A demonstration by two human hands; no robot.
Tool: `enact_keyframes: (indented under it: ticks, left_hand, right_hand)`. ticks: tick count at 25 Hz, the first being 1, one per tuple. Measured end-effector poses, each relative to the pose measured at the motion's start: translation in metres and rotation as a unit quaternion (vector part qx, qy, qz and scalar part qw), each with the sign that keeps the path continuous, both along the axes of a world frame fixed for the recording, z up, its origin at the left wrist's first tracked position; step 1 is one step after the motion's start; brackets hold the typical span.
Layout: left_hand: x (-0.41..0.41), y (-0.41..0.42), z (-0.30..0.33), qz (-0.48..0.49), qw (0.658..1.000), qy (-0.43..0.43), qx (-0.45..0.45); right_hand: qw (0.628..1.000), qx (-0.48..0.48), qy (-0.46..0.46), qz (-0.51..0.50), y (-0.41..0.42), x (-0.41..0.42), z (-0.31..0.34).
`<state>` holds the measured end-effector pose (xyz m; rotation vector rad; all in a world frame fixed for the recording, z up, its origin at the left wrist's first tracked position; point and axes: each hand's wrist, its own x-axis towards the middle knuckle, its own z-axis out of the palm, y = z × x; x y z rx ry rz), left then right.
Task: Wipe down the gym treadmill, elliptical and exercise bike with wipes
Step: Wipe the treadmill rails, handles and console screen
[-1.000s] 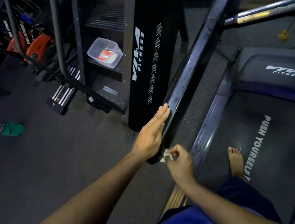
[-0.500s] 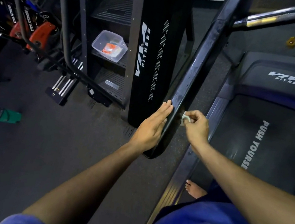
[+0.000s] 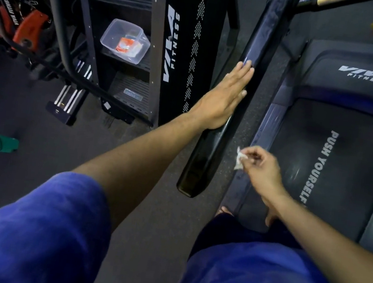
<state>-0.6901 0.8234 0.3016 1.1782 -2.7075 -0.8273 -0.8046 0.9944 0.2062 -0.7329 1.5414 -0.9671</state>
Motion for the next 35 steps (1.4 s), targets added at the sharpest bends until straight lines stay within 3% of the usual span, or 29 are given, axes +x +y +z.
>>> enact_keyframes:
  ticks: [5,8,10,14,19,24,26,30,35]
  left_hand:
    - [0.004,0.001,-0.002,-0.013,1.000,0.003,-0.007]
    - [0.006,0.001,-0.004,-0.014,1.000,0.003,-0.012]
    - [0.006,-0.001,-0.004,-0.011,1.000,0.010,-0.013]
    - [0.006,0.000,-0.005,-0.018,1.000,0.014,-0.009]
    - [0.007,-0.001,-0.006,-0.019,0.999,0.019,-0.024]
    - [0.008,-0.002,-0.007,-0.014,0.999,0.016,-0.032]
    - [0.008,-0.004,-0.007,-0.017,0.999,0.020,-0.029]
    - [0.008,-0.003,-0.008,-0.015,0.999,0.028,-0.022]
    - [0.007,-0.001,-0.005,-0.004,1.000,0.008,-0.016]
  right_hand:
    - [0.998,0.009,-0.008,-0.067,0.009,0.050,0.010]
    - [0.989,0.011,-0.035,-0.145,0.050,0.095,0.037]
    - [0.989,-0.015,-0.036,-0.146,0.081,0.116,0.063]
    - [0.987,-0.097,0.031,-0.120,0.092,0.134,0.086]
    - [0.965,-0.115,0.115,-0.206,0.033,0.109,0.062]
    - [0.968,-0.043,0.120,-0.214,-0.010,0.086,0.029]
    - [0.975,-0.025,0.107,-0.192,0.021,0.104,0.032]
    - [0.976,-0.081,0.095,-0.176,0.082,0.136,0.051]
    - [0.979,0.055,0.069,-0.183,0.032,0.112,0.044]
